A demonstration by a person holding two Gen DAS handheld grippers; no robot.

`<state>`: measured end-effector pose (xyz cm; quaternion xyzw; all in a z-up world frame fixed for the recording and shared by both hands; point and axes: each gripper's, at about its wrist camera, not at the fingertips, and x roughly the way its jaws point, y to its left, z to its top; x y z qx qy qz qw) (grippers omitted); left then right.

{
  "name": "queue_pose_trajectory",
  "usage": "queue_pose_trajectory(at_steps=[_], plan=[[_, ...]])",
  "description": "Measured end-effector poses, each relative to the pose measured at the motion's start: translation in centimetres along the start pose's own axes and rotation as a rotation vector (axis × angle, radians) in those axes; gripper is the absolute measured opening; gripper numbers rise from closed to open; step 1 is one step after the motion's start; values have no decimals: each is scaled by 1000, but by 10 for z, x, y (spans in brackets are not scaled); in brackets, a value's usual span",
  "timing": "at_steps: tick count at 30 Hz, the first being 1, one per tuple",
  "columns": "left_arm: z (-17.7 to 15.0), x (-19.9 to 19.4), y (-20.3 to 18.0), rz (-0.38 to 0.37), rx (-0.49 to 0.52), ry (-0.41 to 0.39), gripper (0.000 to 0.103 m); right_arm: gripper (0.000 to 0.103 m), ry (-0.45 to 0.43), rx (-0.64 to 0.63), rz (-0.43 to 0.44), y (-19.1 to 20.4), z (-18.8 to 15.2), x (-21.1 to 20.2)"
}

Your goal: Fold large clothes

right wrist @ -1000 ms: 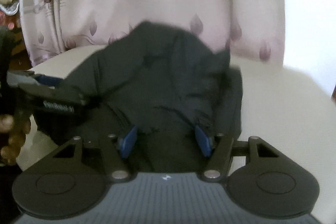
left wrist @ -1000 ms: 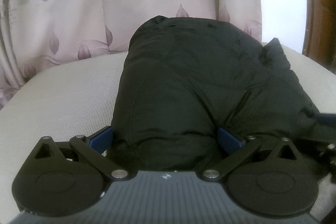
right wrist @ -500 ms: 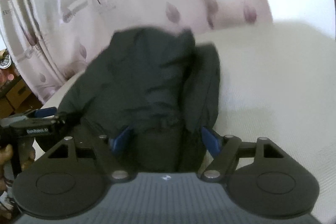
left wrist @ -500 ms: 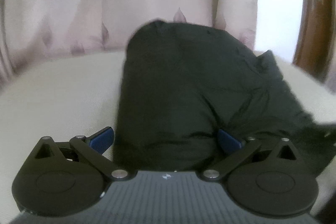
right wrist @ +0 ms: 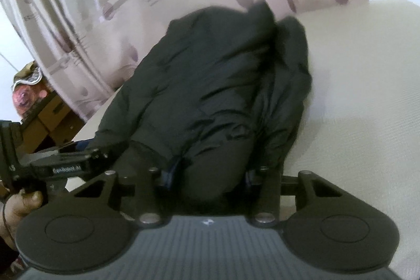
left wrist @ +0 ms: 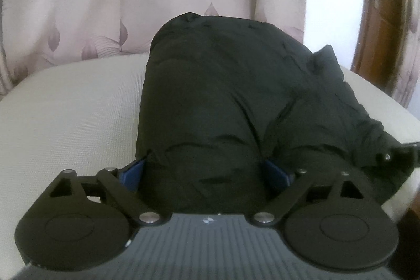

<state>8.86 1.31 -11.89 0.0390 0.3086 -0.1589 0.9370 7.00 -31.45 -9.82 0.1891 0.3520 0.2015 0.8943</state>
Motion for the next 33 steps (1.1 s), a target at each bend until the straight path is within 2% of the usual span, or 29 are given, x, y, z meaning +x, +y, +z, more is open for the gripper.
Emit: queue_pose_trajectory(at_steps=[4,6,7,8,10,11,12,14,17,21,24,28,29,32,33], plan=[[-9,-19,0,14,-7,-10,92,44,6,-7,21,5,-9,-12],[-8,-28,-6,63,31,-41,97,46,-17,-27,-5,8,-11,-17],[-9,-35,-12,105,59,-66,103,46,-40,-36,-28,11,-10,-21],[-9,-43,-17,151,92,-105,103,46,-74,-43,-67,15,-10,-26],[-7,-59,-24,194,116,-170,103,47,-175,-73,-175,30,-9,-43],[-5,-66,-26,210,108,-199,103,56,-228,-100,-195,41,-9,-53],[-1,-71,-27,223,99,-213,103,72,-276,-129,-200,53,-9,-62],[11,-79,-33,257,99,-216,103,86,-364,-194,-220,80,-13,-76],[26,-98,-44,295,89,-294,103,88,-436,-308,-225,117,-24,-86],[40,-135,-51,291,16,-422,103,89,-450,-379,-221,144,-35,-88],[53,-148,-58,279,18,-419,103,89,-452,-391,-215,152,-36,-90],[64,-153,-68,398,66,-393,103,89,-467,-406,-216,157,-36,-101],[65,-154,-69,392,64,-397,103,89,-473,-402,-215,158,-36,-104],[66,-155,-58,271,-6,-357,103,90,-485,-396,-219,159,-34,-110],[64,-157,-56,258,-25,-344,103,92,-493,-399,-224,160,-33,-111]])
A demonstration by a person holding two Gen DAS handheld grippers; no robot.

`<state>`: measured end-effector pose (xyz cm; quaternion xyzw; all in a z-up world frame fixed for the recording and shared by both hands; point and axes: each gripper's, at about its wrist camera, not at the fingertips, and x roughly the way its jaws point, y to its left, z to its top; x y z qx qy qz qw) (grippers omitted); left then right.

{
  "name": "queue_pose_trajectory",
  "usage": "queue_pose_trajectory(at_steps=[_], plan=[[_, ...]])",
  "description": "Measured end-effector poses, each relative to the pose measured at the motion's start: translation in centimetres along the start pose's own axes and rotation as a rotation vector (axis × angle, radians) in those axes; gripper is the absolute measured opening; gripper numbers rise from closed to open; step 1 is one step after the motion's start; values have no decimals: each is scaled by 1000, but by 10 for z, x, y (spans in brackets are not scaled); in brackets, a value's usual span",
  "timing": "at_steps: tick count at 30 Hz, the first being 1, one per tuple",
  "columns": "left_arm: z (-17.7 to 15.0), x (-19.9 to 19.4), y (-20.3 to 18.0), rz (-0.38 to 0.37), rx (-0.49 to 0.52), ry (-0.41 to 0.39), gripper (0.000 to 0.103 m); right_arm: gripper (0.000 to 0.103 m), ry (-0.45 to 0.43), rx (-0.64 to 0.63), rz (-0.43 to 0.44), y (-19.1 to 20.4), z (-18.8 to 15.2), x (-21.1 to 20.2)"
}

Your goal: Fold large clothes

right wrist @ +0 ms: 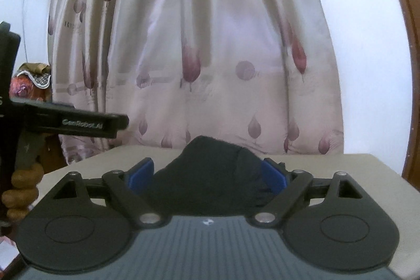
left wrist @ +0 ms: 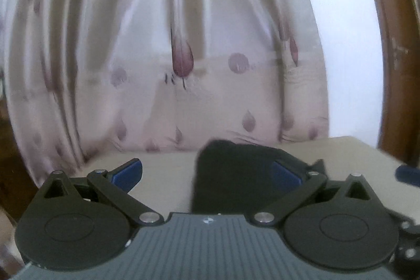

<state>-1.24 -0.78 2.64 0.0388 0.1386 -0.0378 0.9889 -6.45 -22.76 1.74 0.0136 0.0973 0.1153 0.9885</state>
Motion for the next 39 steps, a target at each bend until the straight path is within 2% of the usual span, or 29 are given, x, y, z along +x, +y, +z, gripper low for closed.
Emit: queue_pose_trajectory(at_steps=[17,28,33,39], plan=[[-30,19,-2,-49,-27,124,103,94,92,-10,-80,3,-5,15],[-45,29,-4,-77,-33,179,103,96,131,-20,-81,3,-12,22],[-53,32,-5,-51,-35,177,103,96,150,-14,-113,1,-15,28],[-57,34,-2,-44,-49,167,103,97,175,-16,-197,-3,-16,39]])
